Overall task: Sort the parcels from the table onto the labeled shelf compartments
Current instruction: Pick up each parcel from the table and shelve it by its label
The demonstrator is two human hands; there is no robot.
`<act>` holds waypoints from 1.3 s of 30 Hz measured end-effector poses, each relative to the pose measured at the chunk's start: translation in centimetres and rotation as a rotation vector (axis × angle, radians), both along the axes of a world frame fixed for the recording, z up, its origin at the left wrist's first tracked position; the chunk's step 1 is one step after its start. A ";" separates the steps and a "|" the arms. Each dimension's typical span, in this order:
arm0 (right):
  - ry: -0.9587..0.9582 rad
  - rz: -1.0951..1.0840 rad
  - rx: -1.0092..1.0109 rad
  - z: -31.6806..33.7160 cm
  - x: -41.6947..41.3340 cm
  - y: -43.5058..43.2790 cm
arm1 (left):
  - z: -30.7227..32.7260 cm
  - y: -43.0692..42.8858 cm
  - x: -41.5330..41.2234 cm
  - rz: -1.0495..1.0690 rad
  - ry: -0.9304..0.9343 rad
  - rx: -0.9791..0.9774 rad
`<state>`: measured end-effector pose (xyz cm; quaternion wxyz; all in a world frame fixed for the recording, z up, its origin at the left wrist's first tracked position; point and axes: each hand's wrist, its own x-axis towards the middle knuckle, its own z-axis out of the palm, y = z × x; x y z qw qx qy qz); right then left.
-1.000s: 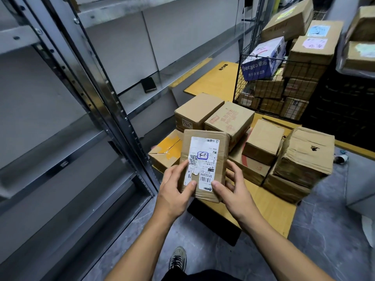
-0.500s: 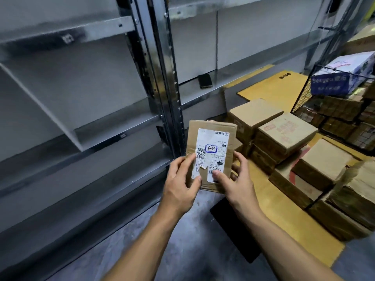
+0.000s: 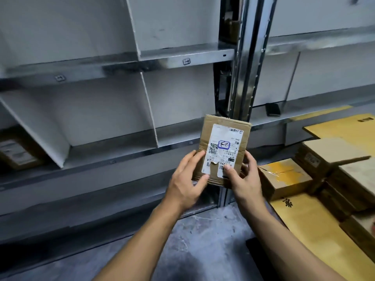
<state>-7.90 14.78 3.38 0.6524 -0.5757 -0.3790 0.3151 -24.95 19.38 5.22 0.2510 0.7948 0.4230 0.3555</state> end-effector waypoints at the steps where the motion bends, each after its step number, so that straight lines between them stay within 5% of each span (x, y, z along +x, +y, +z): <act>1: -0.001 0.010 0.000 0.3 -1.2 0.4 | 0.5 0.1 -1.3 0.016 -0.003 0.009; 8: -0.029 0.074 0.007 0.8 -8.6 2.1 | 1.5 0.8 -10.6 0.161 0.109 0.092; 14: -0.029 0.124 -0.004 0.2 -14.5 2.9 | 1.3 0.0 -19.8 0.277 0.640 0.052; 17: -0.046 0.166 -0.010 -0.2 -17.4 3.4 | 1.0 -0.8 -23.9 0.317 0.748 -0.017; 30: -0.085 0.376 -0.024 -0.6 -25.3 8.5 | -0.3 -1.1 -32.2 0.484 0.740 -0.158; 39: -0.108 0.478 -0.019 -2.5 -30.2 18.8 | -0.3 6.5 -35.8 0.542 0.747 -0.165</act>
